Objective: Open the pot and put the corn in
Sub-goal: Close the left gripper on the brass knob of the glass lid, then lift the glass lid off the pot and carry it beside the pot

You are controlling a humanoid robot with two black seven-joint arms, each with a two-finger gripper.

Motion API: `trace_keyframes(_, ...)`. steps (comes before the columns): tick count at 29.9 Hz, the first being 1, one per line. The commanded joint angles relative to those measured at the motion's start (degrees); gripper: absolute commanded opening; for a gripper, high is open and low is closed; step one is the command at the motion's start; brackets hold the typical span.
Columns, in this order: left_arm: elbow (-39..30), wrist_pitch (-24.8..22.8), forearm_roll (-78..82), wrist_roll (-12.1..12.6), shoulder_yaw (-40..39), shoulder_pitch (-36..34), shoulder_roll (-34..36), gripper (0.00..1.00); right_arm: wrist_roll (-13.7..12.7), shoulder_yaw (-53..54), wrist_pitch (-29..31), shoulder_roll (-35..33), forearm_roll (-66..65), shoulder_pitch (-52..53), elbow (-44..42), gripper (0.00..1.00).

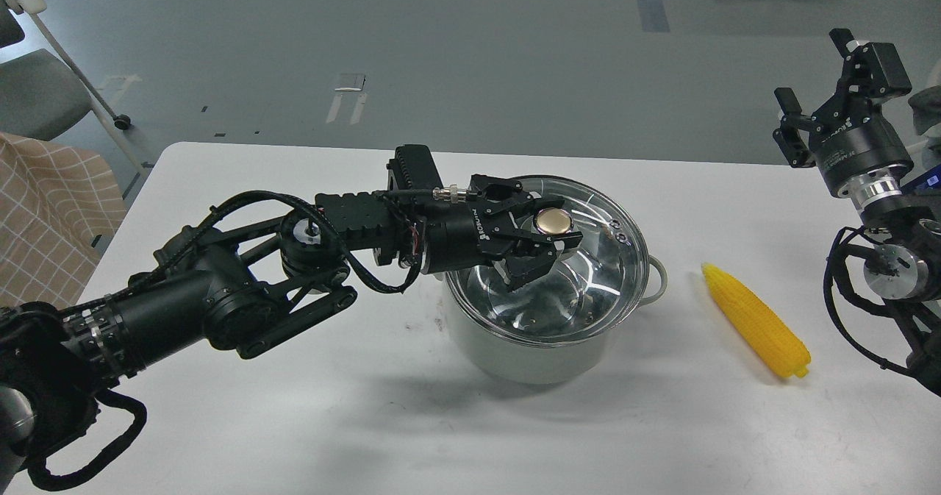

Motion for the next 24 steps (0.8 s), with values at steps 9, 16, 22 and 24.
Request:
trace_keyframes(9,-2.8,-0.17,0.01,-0.16,-0.31,-6.33,7.61,0.36,0.0,0.0,0.01,0.0,-0.01,0.0,0.0,1.0)
trace_keyframes(16,-7.99,0.09,0.01,-1.74,-0.49,-5.54,20.72,0.36,0.0,0.0,0.01,0.0,0.08,-0.09,0.09,1.0)
trace_keyframes(22,-8.69,3.59,-7.37,-3.11,-0.4,-2.91,31.42,0.36,0.0,0.0,0.01,0.09,-0.01,-0.35,0.09,1.0)
trace_keyframes(24,-8.69,4.39,-9.14,-3.11,-0.4,-2.2,33.1,0.36,0.0,0.0,0.01,0.09,-0.01,-0.35,0.09,1.0)
